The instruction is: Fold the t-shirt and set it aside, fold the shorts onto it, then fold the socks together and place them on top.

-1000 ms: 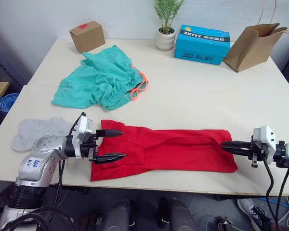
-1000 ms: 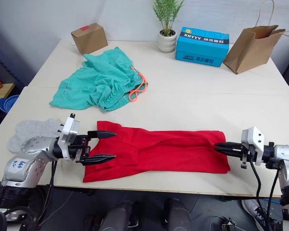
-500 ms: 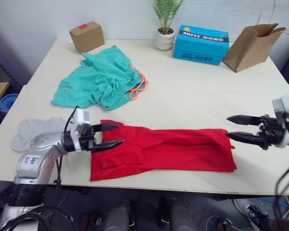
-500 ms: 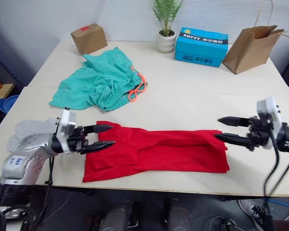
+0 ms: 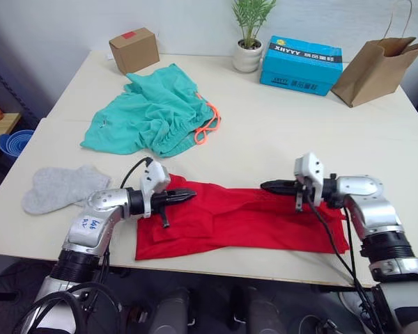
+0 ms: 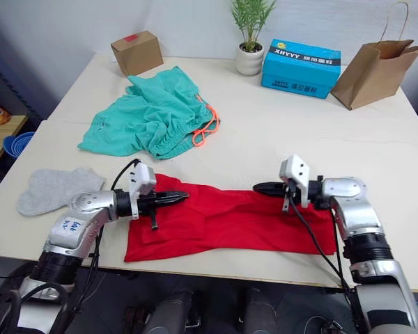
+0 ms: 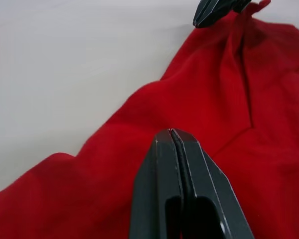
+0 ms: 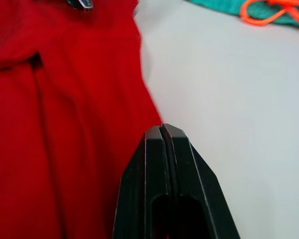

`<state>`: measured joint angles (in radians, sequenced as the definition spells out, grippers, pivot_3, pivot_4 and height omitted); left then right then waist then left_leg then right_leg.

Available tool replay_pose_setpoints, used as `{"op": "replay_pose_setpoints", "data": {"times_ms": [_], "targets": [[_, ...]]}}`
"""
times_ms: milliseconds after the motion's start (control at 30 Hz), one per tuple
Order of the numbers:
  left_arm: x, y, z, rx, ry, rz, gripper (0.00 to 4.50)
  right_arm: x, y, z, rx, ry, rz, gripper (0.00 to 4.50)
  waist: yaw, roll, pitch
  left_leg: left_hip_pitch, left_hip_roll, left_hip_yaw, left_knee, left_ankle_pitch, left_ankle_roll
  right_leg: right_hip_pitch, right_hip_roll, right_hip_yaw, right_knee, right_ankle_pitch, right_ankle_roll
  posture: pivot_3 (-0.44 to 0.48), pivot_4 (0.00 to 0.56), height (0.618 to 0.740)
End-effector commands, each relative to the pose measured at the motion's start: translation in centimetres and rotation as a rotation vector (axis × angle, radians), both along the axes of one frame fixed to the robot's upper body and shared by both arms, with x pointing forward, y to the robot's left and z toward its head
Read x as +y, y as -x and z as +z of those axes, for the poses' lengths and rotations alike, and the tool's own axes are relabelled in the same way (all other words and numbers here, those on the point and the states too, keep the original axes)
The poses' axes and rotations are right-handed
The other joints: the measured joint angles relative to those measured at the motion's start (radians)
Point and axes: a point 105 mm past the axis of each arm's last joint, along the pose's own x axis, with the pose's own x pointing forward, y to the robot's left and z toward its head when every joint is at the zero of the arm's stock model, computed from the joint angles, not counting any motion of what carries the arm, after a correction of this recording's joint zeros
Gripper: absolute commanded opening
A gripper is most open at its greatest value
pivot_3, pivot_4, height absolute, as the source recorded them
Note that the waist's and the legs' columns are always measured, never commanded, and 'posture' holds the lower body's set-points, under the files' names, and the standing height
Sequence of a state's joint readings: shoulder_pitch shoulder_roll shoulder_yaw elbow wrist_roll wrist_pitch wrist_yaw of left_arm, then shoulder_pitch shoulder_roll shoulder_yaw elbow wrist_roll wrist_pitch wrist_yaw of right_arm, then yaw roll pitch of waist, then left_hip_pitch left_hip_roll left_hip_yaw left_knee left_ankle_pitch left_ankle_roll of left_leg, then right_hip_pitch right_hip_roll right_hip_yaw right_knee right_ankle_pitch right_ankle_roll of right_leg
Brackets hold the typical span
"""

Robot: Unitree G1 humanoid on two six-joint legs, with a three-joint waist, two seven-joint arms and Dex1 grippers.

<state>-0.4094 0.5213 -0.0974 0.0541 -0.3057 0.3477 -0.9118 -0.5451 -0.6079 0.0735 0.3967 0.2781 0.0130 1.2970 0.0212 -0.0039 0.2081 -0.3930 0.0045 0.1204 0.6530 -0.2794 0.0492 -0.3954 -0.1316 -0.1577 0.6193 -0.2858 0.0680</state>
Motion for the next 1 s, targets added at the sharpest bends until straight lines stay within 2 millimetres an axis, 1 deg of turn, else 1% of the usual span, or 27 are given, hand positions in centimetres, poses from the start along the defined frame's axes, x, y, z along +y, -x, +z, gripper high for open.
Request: {"op": "replay_pose_setpoints", "data": {"times_ms": [33,100,167,267,300,400,500,567,633,667,700,767,800,867,900,967,1000], "targets": [[0.3,-0.4,0.2,-0.033,0.018,0.062,0.02,0.0,1.1,-0.6,-0.017,-0.027,0.045,0.00,0.000,0.000,0.000,0.000,0.000,-0.001,0.000,0.000,0.000,0.000,0.000,0.000,0.000,0.000,0.000,0.000,0.150,0.740],[0.5,-0.4,0.0,-0.023,0.016,0.083,0.02,-0.5,1.6,-1.7,0.004,-0.002,0.037,0.00,-0.001,0.000,0.000,0.000,0.000,-0.001,0.000,0.000,0.000,0.000,0.000,0.000,0.000,0.000,0.000,0.000,0.150,0.740],[1.2,-0.4,-0.5,-0.011,0.005,0.127,0.02,-1.6,2.0,-3.1,0.017,0.031,-0.004,0.00,-0.001,0.000,0.000,0.001,0.000,-0.001,0.000,0.000,0.000,0.001,0.000,0.000,0.000,0.000,0.000,0.000,0.150,0.740],[2.5,-0.4,-0.8,-0.006,-0.001,0.194,0.02,-3.2,2.7,-3.8,-0.006,0.053,-0.050,0.00,-0.006,0.000,0.000,0.003,0.000,0.000,-0.001,0.000,0.000,0.002,0.000,0.000,0.000,0.000,0.000,0.000,0.150,0.740],[3.0,-0.4,-0.9,-0.006,0.003,0.213,0.02,-3.9,2.8,-3.7,-0.020,0.047,-0.075,0.00,-0.006,0.000,0.000,0.003,0.000,0.000,-0.001,0.000,0.000,0.002,0.000,0.000,-0.001,0.000,0.000,0.000,0.150,0.740],[4.3,-0.4,-0.9,-0.005,0.020,0.253,0.02,-6.6,2.3,-3.7,-0.083,0.059,-0.216,0.00,-0.006,-0.001,0.000,0.004,0.000,-0.001,-0.001,-0.001,-0.002,0.003,-0.001,0.001,-0.001,0.000,0.000,0.000,0.150,0.740],[4.8,-0.4,-0.4,-0.030,0.072,0.260,0.02,-9.0,1.2,-3.0,-0.139,-0.015,-0.400,0.00,-0.005,-0.001,-0.001,0.004,0.000,-0.001,0.000,-0.003,-0.006,0.003,-0.001,0.001,-0.001,0.000,0.000,0.000,0.150,0.740],[5.2,-0.4,0.0,-0.045,0.112,0.269,0.02,-10.0,0.7,-2.6,-0.161,-0.064,-0.491,0.00,-0.005,-0.001,-0.001,0.004,0.000,-0.001,0.000,-0.003,-0.006,0.002,-0.001,0.001,-0.001,0.000,0.000,0.000,0.150,0.740],[6.3,-0.9,0.6,-0.076,0.111,0.314,0.02,-10.3,0.1,-1.6,-0.172,-0.155,-0.570,0.00,-0.006,-0.001,-0.001,0.004,0.001,-0.001,0.000,-0.003,-0.006,0.002,-0.001,0.001,-0.001,0.000,0.000,0.000,0.150,0.740],[6.7,-1.2,1.1,-0.090,0.122,0.336,0.02,-10.2,-0.2,-1.0,-0.162,-0.217,-0.599,0.00,-0.008,-0.001,-0.001,0.004,0.000,-0.001,0.000,-0.003,-0.006,0.002,-0.001,0.001,-0.001,0.000,0.000,0.000,0.150,0.740],[6.7,-1.3,2.0,-0.112,0.132,0.334,0.02,-9.5,-0.3,-0.4,-0.157,-0.267,-0.600,0.00,-0.012,-0.001,0.000,0.004,0.001,-0.001,-0.001,-0.003,-0.007,0.002,-0.001,0.001,-0.001,0.000,0.000,0.000,0.150,0.740],[5.6,-0.8,4.0,-0.133,0.194,0.274,0.02,-6.8,-0.2,1.4,-0.133,-0.366,-0.538,0.00,-0.019,-0.001,0.000,0.003,0.002,-0.001,-0.001,-0.003,-0.007,0.001,0.000,0.001,0.000,0.000,0.000,0.000,0.150,0.740],[4.8,-0.5,4.6,-0.124,0.217,0.240,0.02,-4.8,0.2,2.0,-0.118,-0.392,-0.477,0.00,-0.023,-0.001,0.000,0.003,0.002,-0.001,-0.001,-0.002,-0.006,0.001,0.000,0.001,0.000,0.000,0.000,0.000,0.150,0.740],[3.3,0.0,4.6,-0.098,0.211,0.182,0.02,-1.5,1.0,2.4,-0.070,-0.408,-0.379,0.00,-0.025,0.000,0.000,0.003,0.002,-0.001,-0.001,-0.002,-0.006,0.001,0.000,0.001,0.000,0.000,0.000,0.000,0.150,0.740],[2.9,0.2,4.5,-0.090,0.203,0.166,0.02,-0.6,1.3,2.4,-0.053,-0.407,-0.356,0.00,-0.025,0.000,-0.001,0.003,0.002,-0.001,-0.001,-0.003,-0.007,0.001,0.000,0.001,0.000,0.000,0.000,0.000,0.150,0.740],[1.9,0.0,3.5,-0.072,0.187,0.171,0.02,2.4,1.6,1.5,-0.020,-0.384,-0.331,0.00,-0.023,0.000,-0.001,0.004,0.002,-0.001,-0.002,-0.003,-0.007,0.001,0.000,0.001,0.000,0.000,0.000,0.000,0.150,0.740],[1.5,-0.1,3.0,-0.062,0.178,0.180,0.02,3.6,1.8,0.9,-0.025,-0.352,-0.320,0.00,-0.022,0.000,-0.001,0.004,0.002,-0.001,-0.003,-0.003,-0.007,0.001,0.000,0.001,0.001,0.000,0.000,0.000,0.150,0.740]]}}
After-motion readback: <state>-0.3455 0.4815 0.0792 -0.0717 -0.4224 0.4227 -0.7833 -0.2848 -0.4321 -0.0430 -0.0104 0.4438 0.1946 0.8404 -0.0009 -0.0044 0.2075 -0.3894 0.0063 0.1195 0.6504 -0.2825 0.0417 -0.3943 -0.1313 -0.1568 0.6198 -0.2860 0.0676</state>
